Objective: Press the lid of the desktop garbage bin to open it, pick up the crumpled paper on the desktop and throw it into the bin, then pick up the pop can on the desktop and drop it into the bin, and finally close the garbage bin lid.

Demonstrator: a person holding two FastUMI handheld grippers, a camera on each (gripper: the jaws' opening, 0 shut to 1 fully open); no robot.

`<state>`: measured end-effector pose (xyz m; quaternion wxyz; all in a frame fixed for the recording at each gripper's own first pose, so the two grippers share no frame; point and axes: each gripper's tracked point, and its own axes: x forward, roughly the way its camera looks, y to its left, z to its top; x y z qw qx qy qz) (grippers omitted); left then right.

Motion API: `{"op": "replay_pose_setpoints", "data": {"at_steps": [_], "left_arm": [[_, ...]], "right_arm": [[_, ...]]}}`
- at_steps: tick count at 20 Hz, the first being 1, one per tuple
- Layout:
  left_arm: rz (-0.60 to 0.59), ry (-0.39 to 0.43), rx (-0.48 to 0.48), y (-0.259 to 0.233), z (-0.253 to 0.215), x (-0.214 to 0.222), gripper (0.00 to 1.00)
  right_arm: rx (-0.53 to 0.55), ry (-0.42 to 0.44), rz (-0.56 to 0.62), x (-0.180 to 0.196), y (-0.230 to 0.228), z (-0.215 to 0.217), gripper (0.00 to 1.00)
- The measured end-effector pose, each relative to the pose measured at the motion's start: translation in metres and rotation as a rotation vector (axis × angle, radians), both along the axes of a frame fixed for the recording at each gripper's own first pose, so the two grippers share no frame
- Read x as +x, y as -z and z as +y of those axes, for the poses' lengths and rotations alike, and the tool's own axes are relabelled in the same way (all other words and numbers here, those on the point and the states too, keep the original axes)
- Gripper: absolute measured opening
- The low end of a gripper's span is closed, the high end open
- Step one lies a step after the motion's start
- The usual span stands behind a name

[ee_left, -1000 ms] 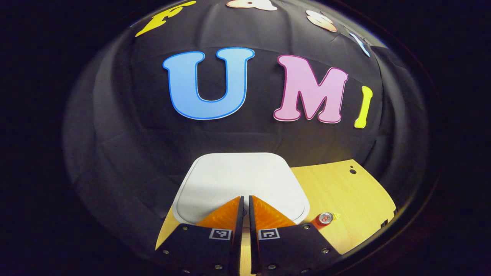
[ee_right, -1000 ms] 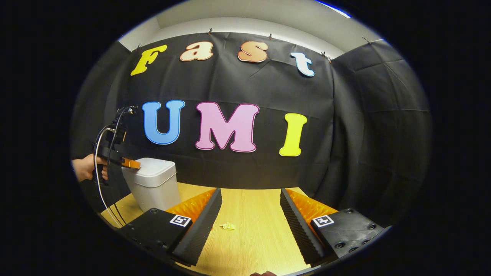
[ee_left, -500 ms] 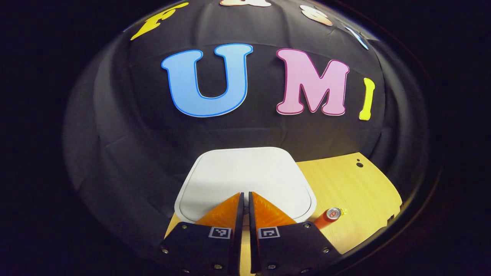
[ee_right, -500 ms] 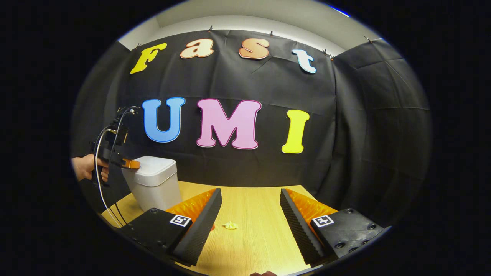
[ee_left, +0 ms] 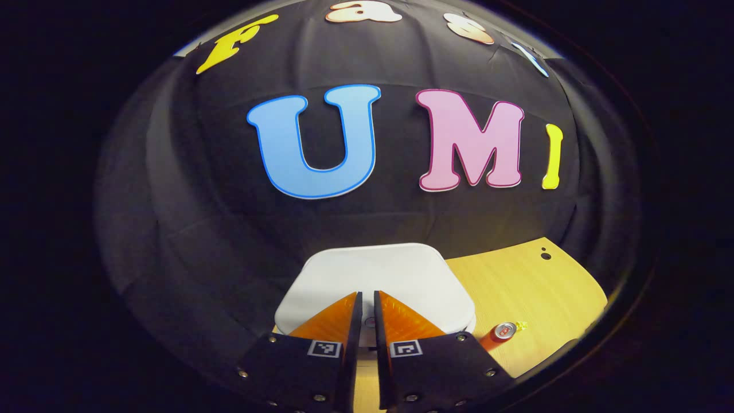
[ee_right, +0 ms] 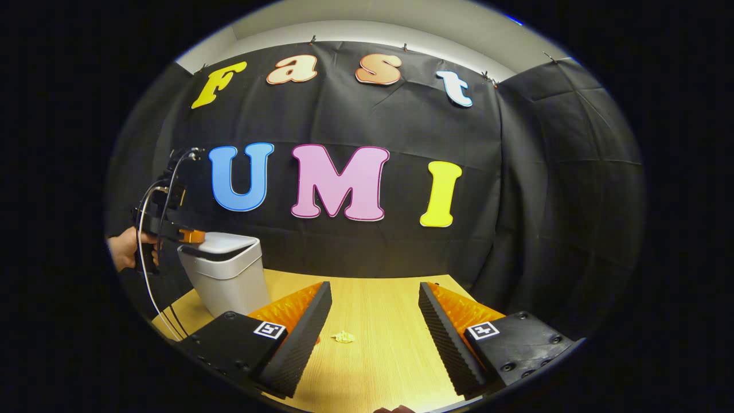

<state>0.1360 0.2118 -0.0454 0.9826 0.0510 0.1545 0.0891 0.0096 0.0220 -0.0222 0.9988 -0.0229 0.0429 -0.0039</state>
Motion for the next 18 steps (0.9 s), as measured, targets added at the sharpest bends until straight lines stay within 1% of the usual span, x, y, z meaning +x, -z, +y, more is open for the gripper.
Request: {"op": "replay_pose_setpoints", "data": {"at_steps": [2, 3, 4, 5, 6, 7, 8, 9, 11, 12, 14, 18], "left_arm": [[-0.06, 0.005, 0.044, -0.02, 0.0, 0.002, 0.22], [-0.093, 0.013, 0.036, -0.031, -0.004, 0.0, 0.26], [-0.115, 0.026, 0.002, -0.039, -0.009, -0.001, 0.3], [-0.13, 0.033, -0.031, -0.046, -0.015, -0.004, 0.4], [-0.158, 0.012, -0.038, -0.055, -0.013, -0.009, 0.58], [-0.206, -0.034, -0.018, -0.064, -0.003, -0.014, 0.76], [-0.264, -0.079, 0.013, -0.079, 0.007, -0.019, 0.87], [-0.319, -0.094, 0.029, -0.093, 0.009, -0.025, 0.87], [-0.389, -0.033, 0.01, -0.111, -0.01, -0.04, 0.87], [-0.412, -0.018, 0.011, -0.118, -0.016, -0.047, 0.87], [-0.432, -0.009, 0.013, -0.128, -0.021, -0.058, 0.87], [-0.419, 0.029, -0.026, -0.125, -0.039, -0.082, 0.86]], "right_arm": [[-0.002, -0.002, 0.008, 0.0, 0.003, 0.002, 0.99], [-0.002, -0.002, 0.008, 0.0, 0.002, 0.002, 0.99], [-0.002, -0.001, 0.006, 0.001, 0.001, 0.002, 0.99], [-0.004, -0.001, 0.002, 0.002, -0.001, 0.003, 0.99], [-0.008, -0.003, 0.0, 0.004, -0.002, 0.004, 0.99], [-0.014, -0.005, -0.001, 0.005, -0.002, 0.005, 0.99], [-0.018, -0.008, -0.001, 0.007, 0.0, 0.006, 0.99], [-0.019, -0.009, 0.004, 0.008, 0.004, 0.007, 0.99], [-0.013, -0.021, 0.018, 0.011, 0.012, 0.011, 0.99], [-0.012, -0.027, 0.021, 0.012, 0.014, 0.012, 0.98], [-0.016, -0.038, 0.026, 0.019, 0.016, 0.013, 0.99], [-0.012, -0.066, 0.048, 0.039, 0.023, 0.014, 0.98]]}}
